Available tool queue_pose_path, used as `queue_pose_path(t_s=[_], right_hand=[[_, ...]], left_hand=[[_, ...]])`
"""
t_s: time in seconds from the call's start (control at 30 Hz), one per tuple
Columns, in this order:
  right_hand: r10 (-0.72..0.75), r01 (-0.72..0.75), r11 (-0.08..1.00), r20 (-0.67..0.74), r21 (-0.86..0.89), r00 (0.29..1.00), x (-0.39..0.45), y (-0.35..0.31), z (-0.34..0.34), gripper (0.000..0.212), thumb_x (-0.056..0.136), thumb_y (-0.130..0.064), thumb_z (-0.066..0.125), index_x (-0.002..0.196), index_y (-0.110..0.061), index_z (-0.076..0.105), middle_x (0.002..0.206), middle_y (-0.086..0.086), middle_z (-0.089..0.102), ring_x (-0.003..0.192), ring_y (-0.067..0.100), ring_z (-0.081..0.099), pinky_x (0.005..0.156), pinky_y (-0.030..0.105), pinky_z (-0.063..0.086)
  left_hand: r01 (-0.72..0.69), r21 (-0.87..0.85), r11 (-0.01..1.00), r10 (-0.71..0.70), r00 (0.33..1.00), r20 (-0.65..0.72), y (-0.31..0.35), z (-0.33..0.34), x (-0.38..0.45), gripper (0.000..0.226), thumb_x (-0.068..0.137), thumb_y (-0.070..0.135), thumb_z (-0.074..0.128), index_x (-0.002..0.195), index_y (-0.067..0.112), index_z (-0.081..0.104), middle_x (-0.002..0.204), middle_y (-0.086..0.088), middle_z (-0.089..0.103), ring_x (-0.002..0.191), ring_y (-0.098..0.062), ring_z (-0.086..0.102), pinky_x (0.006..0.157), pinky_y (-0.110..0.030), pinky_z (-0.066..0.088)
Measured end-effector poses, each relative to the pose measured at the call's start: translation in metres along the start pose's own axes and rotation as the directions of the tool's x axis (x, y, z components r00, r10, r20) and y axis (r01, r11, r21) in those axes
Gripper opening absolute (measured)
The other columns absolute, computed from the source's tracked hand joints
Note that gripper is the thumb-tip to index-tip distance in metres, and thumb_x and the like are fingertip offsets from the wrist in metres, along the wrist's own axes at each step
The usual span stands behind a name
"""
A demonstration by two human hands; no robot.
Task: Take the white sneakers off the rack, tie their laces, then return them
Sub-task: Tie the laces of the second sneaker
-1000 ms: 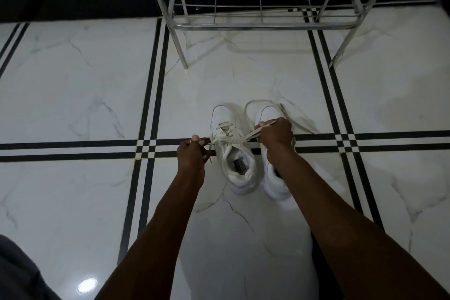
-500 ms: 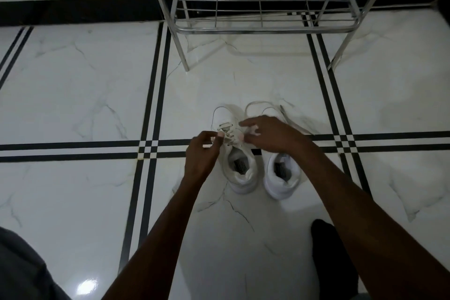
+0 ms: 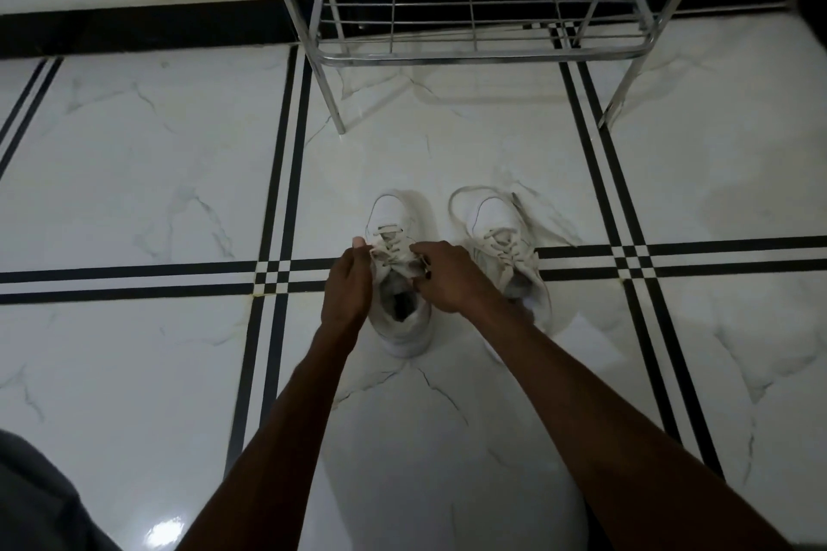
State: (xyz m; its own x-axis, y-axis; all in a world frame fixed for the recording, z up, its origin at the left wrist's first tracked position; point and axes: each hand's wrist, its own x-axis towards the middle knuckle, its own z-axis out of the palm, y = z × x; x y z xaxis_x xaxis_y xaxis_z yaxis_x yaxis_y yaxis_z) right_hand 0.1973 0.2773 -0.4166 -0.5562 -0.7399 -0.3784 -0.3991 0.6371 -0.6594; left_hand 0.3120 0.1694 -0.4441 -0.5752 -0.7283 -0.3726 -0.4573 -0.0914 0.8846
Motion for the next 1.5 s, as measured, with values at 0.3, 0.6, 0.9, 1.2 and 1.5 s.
queue_pose_path(t_s=[0.3,0.6,0.9,1.2,1.5], right_hand=[[0.138,-0.124,0.964,-0.042,0.235,0.99,-0.004,0.027,-0.053,0.037,0.082,-0.014,0.078,0.117,-0.011,0.068,0.105,0.009,0.074,0.088,0.022,0.072,0.068,0.031,0.06],[0.322,-0.324,0.944,0.046,0.056,0.946,-0.042,0.074,-0.119,0.052,0.063,-0.023,0.093,0.108,-0.012,0.068,0.105,0.006,0.069,0.097,0.025,0.069,0.082,0.042,0.062],[0.243,-0.213,0.957,-0.138,0.197,0.96,-0.054,0.109,-0.077,0.06,0.069,-0.007,0.085,0.126,-0.008,0.065,0.112,0.016,0.073,0.096,0.028,0.072,0.075,0.038,0.061],[0.179,-0.159,0.967,-0.085,0.2,0.98,-0.034,0.085,-0.067,0.058,0.077,-0.022,0.083,0.129,-0.008,0.062,0.123,0.012,0.068,0.113,0.026,0.065,0.091,0.039,0.056],[0.319,-0.224,0.858,-0.14,0.462,0.937,-0.015,0.072,-0.065,0.036,0.085,-0.035,0.075,0.113,-0.013,0.067,0.107,0.005,0.07,0.095,0.018,0.066,0.074,0.027,0.053]], left_hand=[[-0.294,0.434,0.852,0.425,0.872,-0.243,0.03,0.027,-0.005,0.023,0.103,0.03,0.05,0.108,0.013,0.065,0.111,-0.007,0.064,0.105,-0.021,0.052,0.09,-0.037,0.046],[-0.342,0.467,0.815,0.233,0.932,0.277,0.037,0.113,-0.035,0.039,0.091,0.039,0.068,0.117,0.011,0.065,0.116,-0.009,0.066,0.101,-0.024,0.065,0.082,-0.031,0.05],[-0.417,0.425,0.804,0.326,0.905,0.272,0.025,0.116,-0.035,0.041,0.083,0.019,0.07,0.123,0.01,0.063,0.113,-0.011,0.058,0.099,-0.029,0.064,0.084,-0.039,0.056],[-0.259,0.325,0.91,0.204,0.959,0.194,0.035,0.095,-0.013,0.058,0.072,0.03,0.074,0.127,0.015,0.065,0.112,-0.008,0.057,0.096,-0.02,0.061,0.082,-0.03,0.05],[-0.255,0.273,0.928,0.225,0.965,0.135,0.042,0.093,-0.002,0.009,0.085,0.03,0.078,0.084,0.027,0.069,0.1,-0.007,0.069,0.085,-0.022,0.07,0.075,-0.048,0.061]])
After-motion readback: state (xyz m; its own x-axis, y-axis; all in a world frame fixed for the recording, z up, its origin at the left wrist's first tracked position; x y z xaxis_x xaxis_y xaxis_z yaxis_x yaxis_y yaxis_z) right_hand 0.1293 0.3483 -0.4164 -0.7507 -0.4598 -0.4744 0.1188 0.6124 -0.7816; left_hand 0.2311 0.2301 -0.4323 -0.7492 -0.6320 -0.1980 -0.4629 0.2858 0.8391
